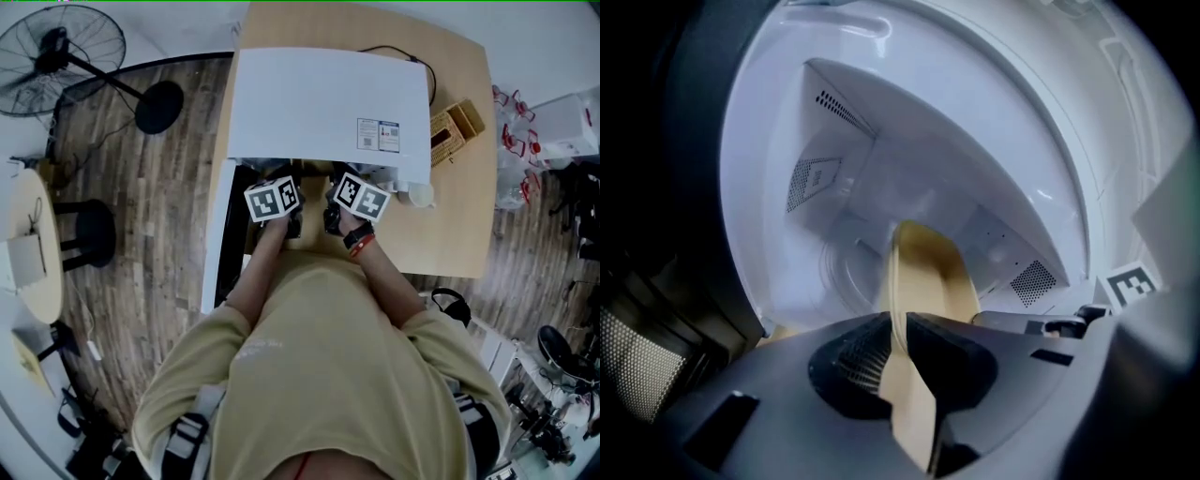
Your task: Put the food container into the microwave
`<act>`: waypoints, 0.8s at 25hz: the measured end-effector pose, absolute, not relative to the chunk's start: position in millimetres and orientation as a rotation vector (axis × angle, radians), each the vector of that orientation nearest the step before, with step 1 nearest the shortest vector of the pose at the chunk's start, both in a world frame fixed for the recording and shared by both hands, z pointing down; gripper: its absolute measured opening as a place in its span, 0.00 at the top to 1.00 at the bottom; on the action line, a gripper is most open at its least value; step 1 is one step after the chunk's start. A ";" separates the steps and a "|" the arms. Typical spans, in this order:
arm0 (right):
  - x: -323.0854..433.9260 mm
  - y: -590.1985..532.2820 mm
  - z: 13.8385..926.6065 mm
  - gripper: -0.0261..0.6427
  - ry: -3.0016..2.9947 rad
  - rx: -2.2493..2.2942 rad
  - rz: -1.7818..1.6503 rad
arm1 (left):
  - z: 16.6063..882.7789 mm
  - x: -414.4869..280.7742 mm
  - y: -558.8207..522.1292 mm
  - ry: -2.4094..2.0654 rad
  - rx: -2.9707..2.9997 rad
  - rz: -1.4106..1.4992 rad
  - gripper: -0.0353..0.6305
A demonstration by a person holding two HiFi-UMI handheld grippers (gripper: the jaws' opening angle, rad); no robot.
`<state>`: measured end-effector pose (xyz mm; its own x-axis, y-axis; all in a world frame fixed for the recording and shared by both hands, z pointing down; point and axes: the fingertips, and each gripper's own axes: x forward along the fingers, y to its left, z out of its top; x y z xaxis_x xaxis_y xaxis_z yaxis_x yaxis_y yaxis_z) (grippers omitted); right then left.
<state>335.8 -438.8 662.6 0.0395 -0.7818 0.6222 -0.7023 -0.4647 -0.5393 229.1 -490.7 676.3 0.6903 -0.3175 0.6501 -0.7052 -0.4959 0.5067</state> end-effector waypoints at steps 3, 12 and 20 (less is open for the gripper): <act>337.9 -445.8 663.7 0.88 1.595 -2.184 -1.388 | 677.6 231.8 -498.0 -0.784 2.107 0.612 0.87; 352.7 -459.0 667.5 0.88 1.555 -2.176 -1.342 | 671.9 248.1 -515.0 -0.791 2.162 0.588 0.87; 346.5 -468.6 673.9 0.85 1.618 -2.145 -1.323 | 673.4 252.1 -523.0 -0.801 2.243 0.548 0.85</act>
<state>346.5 -468.6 673.9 0.0313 -0.8345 0.5502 -0.7052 -0.4085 -0.5795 252.1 -523.0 673.4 0.7213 -0.3875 0.5741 -0.6756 -0.5766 0.4595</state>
